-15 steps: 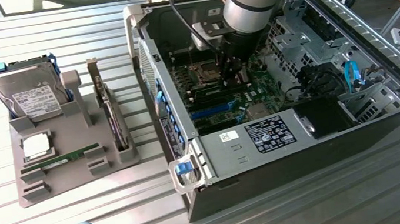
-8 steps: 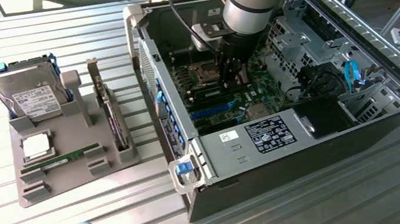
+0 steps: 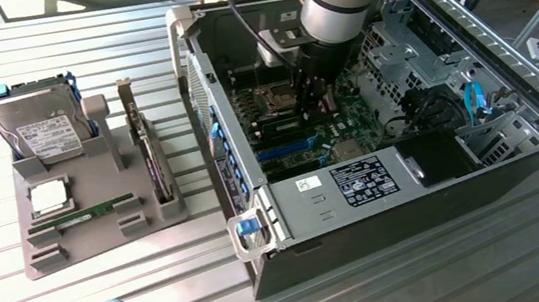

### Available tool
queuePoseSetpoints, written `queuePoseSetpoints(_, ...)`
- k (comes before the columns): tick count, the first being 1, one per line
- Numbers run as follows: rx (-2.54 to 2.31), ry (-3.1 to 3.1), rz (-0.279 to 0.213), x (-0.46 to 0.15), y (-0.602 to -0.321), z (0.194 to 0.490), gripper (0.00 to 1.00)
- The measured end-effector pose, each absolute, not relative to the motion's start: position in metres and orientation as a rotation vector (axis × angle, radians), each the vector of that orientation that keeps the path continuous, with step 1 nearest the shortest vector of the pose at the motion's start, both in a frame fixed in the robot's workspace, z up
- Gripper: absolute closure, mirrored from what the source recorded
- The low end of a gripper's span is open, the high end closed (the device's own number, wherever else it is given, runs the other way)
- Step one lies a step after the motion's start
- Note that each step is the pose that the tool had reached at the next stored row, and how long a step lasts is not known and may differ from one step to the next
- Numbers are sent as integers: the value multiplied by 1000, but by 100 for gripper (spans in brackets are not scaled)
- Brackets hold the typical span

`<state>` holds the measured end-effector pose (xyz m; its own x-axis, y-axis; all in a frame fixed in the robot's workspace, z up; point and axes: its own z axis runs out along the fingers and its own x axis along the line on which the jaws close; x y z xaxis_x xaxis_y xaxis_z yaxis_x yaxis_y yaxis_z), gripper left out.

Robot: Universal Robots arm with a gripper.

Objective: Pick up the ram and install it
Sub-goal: 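Insert the ram into the slot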

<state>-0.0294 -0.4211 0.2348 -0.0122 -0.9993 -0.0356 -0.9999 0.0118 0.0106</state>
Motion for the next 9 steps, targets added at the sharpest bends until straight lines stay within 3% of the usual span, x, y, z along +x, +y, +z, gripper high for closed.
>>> queuePoseSetpoints(9, -2220, 2247, -5, -29, -421, 253, 74)
